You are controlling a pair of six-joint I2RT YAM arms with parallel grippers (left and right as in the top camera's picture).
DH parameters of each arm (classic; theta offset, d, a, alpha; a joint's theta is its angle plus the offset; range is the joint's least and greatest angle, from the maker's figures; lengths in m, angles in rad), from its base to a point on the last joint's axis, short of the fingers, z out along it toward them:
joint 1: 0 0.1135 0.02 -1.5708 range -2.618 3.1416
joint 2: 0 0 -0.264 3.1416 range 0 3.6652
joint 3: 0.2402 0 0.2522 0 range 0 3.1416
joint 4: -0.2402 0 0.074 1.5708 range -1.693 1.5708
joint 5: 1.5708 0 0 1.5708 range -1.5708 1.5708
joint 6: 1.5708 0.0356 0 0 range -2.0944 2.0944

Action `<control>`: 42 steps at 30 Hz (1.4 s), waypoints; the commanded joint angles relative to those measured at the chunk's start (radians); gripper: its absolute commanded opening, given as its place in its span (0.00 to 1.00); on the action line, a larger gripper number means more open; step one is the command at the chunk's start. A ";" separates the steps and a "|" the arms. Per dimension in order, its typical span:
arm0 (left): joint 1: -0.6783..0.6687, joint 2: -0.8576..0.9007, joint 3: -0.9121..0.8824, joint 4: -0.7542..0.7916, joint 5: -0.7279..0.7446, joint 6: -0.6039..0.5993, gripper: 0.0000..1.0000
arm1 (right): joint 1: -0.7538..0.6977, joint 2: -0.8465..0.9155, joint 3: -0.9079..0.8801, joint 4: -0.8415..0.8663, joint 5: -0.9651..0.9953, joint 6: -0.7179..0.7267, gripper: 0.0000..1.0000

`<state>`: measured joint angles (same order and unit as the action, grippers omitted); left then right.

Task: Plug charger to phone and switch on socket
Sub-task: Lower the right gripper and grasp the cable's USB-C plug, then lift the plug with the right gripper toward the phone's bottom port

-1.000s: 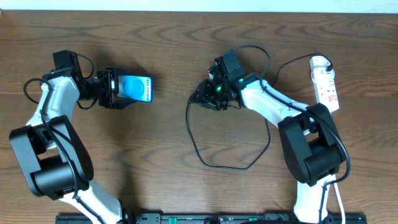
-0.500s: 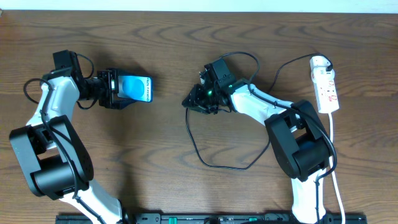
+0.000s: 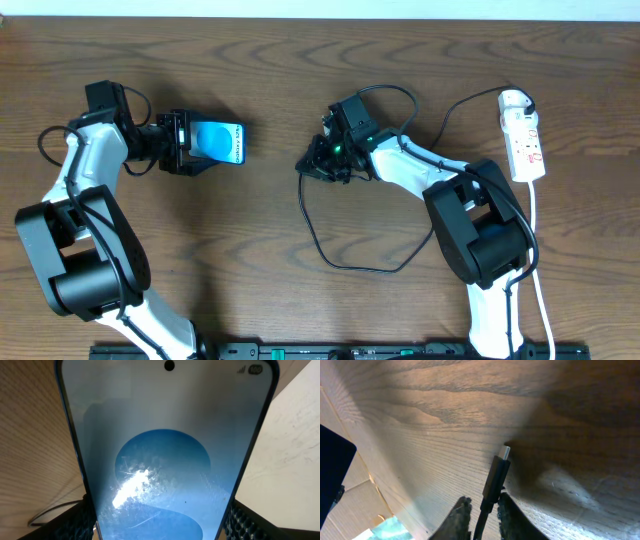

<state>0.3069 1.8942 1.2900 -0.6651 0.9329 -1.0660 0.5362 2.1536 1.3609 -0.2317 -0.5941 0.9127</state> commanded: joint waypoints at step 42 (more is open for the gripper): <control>-0.016 -0.019 0.008 -0.006 0.024 0.405 0.56 | 0.051 -0.001 0.502 -0.887 -0.137 -1.183 0.01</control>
<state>0.3035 1.8942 1.2903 -0.6720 0.9333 -0.6941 0.5697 2.1532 1.8393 -1.1149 -0.7483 -0.2230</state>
